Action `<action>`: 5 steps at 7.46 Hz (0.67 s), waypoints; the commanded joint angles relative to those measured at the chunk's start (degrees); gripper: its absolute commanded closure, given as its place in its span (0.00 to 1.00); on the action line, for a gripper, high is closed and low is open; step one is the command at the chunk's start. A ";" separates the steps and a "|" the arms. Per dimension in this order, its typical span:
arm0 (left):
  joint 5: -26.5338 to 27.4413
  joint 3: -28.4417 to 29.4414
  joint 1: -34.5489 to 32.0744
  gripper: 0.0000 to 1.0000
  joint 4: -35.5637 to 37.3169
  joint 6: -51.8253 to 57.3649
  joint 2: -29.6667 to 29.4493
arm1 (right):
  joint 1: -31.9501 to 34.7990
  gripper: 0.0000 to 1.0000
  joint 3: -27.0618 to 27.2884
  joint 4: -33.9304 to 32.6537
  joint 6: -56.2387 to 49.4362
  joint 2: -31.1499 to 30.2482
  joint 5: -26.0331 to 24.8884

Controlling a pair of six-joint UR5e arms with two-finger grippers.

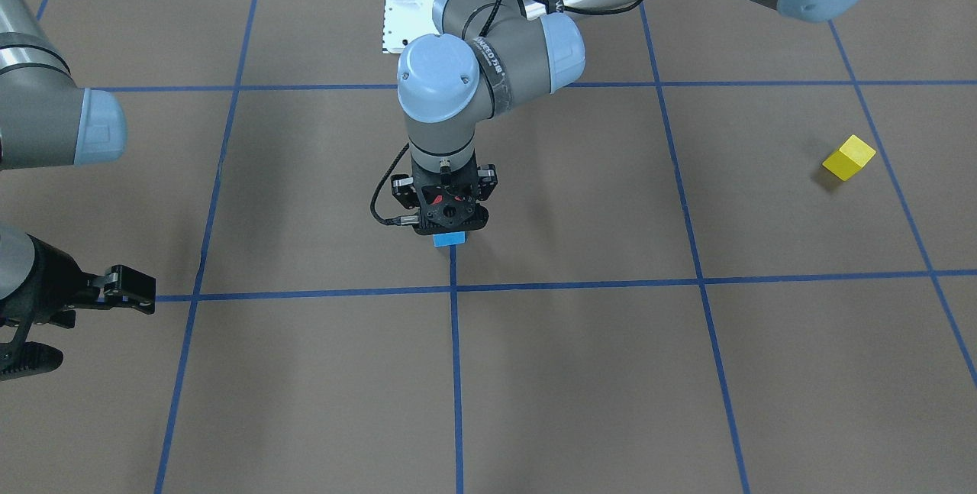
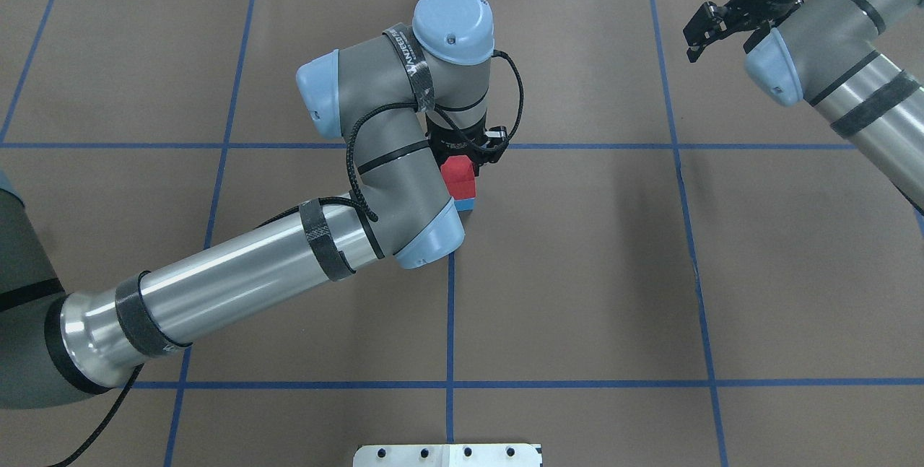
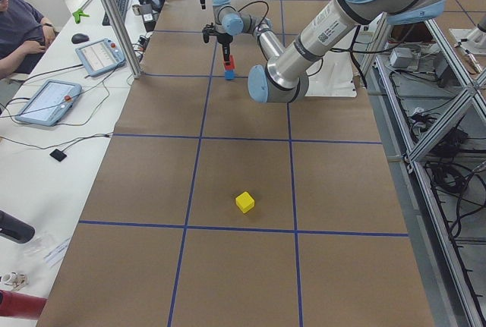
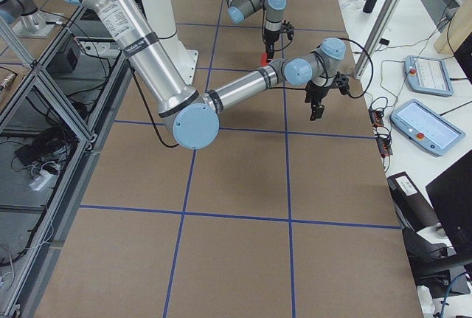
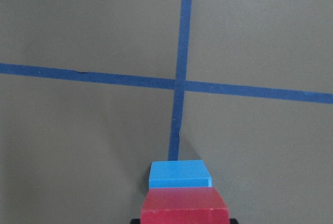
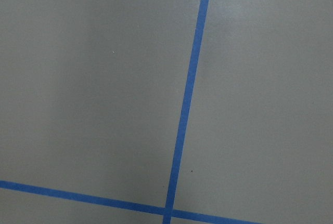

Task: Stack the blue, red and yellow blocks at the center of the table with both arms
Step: 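Lower the red block onto the blue block with the left gripper, then open the left gripper and move it back toward the yellow block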

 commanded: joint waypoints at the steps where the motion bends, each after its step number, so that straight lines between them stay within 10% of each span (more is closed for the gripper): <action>1: -0.01 -0.51 -0.20 0.01 0.27 -0.03 0.02 | 0.14 0.00 0.00 0.00 0.06 -0.02 0.15; 4: -2.45 -3.56 -2.73 0.01 1.58 0.05 0.54 | 0.22 0.00 0.00 0.00 0.06 -0.02 0.58; 5: -6.04 -12.81 -5.62 0.01 6.47 1.01 4.81 | 0.40 0.00 0.00 0.00 -0.03 -0.02 1.11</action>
